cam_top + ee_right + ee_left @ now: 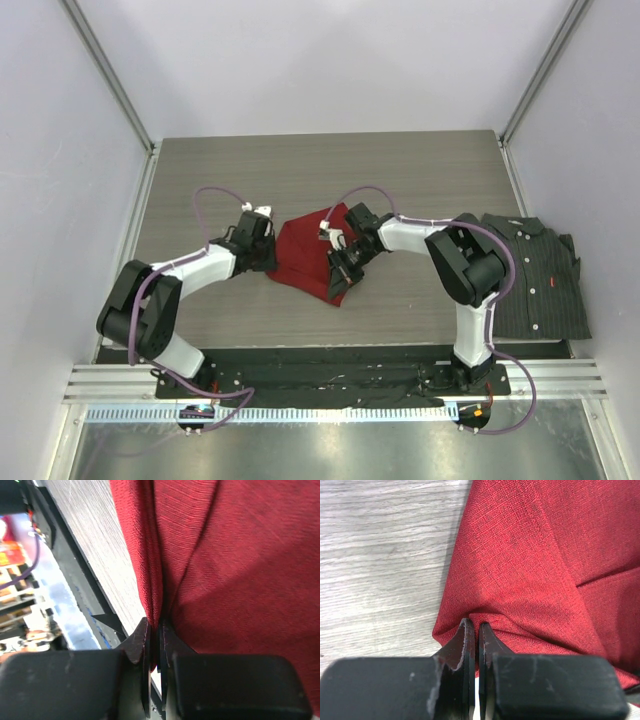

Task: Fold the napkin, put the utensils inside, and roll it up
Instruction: Roll the napkin with the utensil

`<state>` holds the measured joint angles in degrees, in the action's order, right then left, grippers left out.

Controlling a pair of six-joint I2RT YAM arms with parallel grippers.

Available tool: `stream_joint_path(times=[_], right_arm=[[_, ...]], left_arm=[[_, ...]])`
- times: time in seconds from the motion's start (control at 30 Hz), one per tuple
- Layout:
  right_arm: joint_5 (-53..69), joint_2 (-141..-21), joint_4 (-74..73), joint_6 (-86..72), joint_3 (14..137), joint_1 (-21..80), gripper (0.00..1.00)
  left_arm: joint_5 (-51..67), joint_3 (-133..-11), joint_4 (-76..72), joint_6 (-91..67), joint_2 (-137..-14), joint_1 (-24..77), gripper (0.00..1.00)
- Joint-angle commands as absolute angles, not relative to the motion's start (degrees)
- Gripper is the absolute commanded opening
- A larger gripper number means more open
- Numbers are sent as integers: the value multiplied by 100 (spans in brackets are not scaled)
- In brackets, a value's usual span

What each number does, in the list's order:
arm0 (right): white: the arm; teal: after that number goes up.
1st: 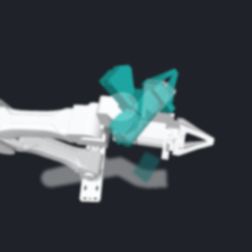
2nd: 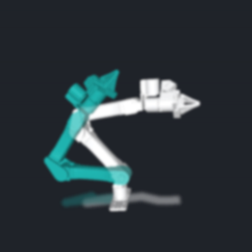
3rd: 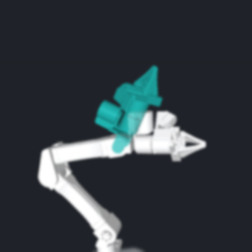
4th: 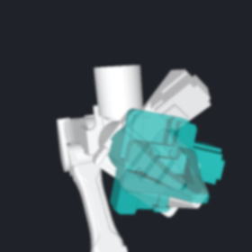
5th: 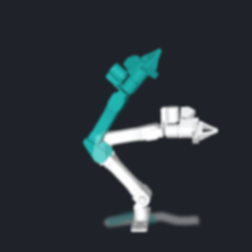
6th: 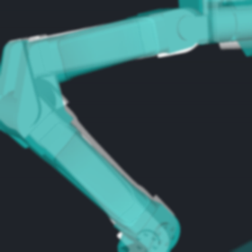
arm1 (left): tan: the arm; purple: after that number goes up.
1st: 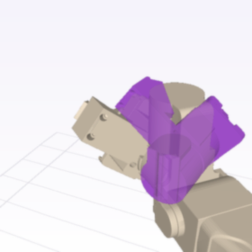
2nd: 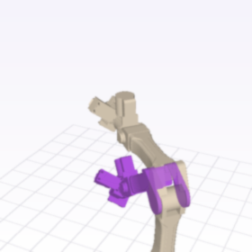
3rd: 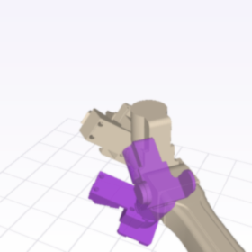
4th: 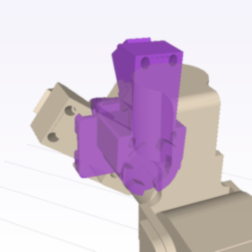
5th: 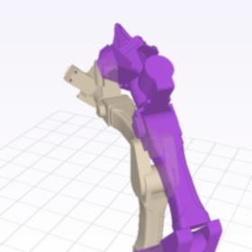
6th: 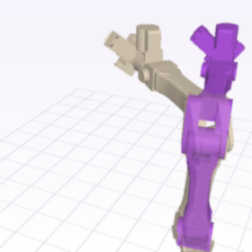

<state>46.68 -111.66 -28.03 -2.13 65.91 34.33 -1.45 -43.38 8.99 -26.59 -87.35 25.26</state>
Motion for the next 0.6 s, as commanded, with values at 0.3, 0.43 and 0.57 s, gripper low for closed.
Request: stream_joint_path(times=[0.3, 0.43, 0.57], right_arm=[[4395, -11058, -3102, -79, 6512, 2997, 26], [3869, -10276, -3182, -254, 6671, 3032, 44], [3279, -9634, -3182, -404, 6925, 3208, 50]], left_arm=[[-273, -4676, 1213, -2514, -9193, 2338, 0], [-211, -4667, 1195, -2540, -9158, 2338, 0], [-193, -4658, 1195, -2549, -9114, 2329, 0]])
